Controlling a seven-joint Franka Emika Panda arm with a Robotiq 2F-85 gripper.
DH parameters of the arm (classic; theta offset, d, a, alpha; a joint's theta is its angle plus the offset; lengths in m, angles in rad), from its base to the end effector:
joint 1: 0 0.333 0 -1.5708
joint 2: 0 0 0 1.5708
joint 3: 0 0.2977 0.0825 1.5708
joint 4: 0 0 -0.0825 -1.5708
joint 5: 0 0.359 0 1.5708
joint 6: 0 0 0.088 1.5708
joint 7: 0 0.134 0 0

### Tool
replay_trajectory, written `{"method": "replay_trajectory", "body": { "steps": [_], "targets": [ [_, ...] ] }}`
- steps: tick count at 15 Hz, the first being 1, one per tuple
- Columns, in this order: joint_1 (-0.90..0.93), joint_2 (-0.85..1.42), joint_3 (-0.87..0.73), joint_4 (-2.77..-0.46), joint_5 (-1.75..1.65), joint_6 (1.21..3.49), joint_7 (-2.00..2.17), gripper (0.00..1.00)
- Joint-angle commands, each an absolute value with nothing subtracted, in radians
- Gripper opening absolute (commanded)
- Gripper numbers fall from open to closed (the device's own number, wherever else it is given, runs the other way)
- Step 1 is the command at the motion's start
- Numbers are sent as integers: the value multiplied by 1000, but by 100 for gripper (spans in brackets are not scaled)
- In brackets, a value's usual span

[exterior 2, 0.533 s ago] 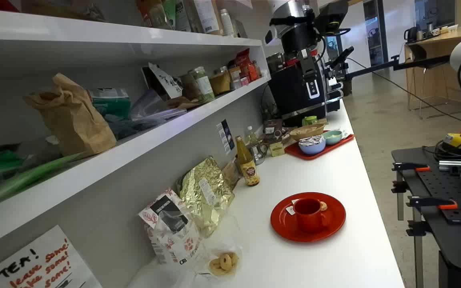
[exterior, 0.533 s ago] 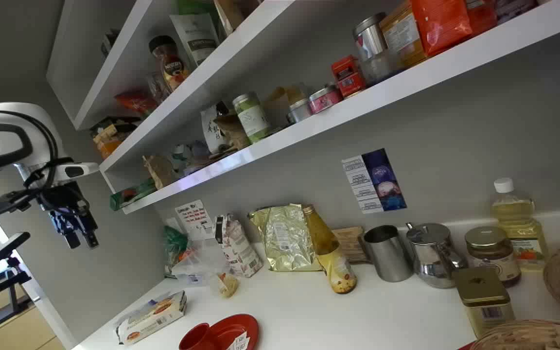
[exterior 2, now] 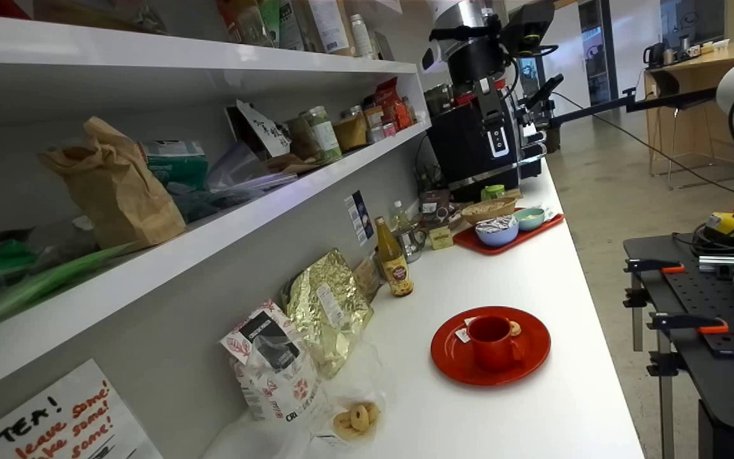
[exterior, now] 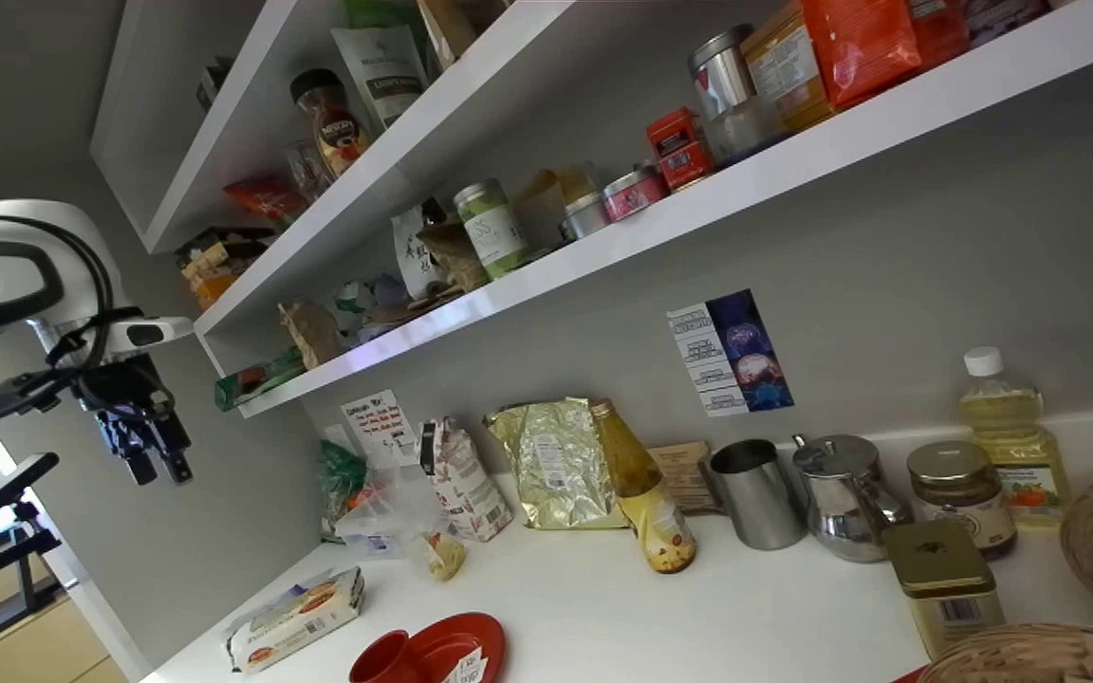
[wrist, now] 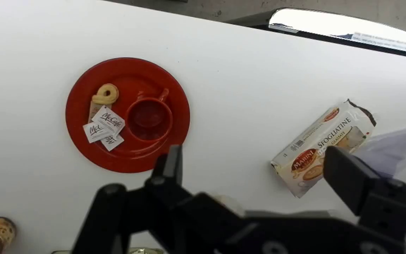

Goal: Shift the cup to the counter

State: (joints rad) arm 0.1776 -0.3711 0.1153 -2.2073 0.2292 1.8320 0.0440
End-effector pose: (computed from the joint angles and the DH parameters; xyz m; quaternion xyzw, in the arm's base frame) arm 0.3997 0.1494 0.4920 -0.9919 -0.0900 0.0172 0.0880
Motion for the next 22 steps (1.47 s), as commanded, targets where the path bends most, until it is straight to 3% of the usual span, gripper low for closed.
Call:
{"method": "replay_trajectory", "body": {
  "steps": [1,22],
  "targets": [
    [161,-354,127,-2195,222,1832,59,100],
    [118,80,117,-2243,28,2123,537,100]
  ]
}}
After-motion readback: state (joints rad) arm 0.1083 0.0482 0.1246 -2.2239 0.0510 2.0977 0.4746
